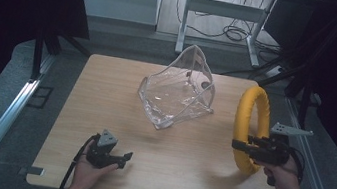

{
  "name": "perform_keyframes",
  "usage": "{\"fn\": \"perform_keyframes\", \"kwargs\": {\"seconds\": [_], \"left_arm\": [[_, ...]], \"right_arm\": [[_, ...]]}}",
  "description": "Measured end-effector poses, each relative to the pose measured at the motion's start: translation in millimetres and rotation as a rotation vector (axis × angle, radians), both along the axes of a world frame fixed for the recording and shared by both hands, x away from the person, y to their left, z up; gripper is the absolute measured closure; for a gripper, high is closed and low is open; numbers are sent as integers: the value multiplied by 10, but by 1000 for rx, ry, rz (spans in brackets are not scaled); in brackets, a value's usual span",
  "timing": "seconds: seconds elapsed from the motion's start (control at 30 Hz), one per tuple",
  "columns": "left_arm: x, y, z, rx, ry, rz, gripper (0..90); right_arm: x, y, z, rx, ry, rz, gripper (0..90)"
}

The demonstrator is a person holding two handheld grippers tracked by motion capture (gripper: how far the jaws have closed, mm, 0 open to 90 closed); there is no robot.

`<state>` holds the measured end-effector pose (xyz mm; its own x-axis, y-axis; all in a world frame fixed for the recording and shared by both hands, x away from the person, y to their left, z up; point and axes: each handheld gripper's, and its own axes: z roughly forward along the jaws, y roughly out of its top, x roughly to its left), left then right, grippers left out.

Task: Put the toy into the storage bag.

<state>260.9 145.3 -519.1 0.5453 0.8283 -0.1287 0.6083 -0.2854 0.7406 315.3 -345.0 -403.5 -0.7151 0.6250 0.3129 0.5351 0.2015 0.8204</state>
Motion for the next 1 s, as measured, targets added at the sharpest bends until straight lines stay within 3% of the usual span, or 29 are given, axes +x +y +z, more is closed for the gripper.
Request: {"fn": "perform_keyframes", "kwargs": {"seconds": [0.33,1.0], "left_arm": [[2,-3,-4,0,-3,-2,239],[7,0,-14,3,0,-4,239]], "right_arm": [[-33,-58,117,80,-97,-76,494],[-20,237,217,89,-230,-162,492]]}}
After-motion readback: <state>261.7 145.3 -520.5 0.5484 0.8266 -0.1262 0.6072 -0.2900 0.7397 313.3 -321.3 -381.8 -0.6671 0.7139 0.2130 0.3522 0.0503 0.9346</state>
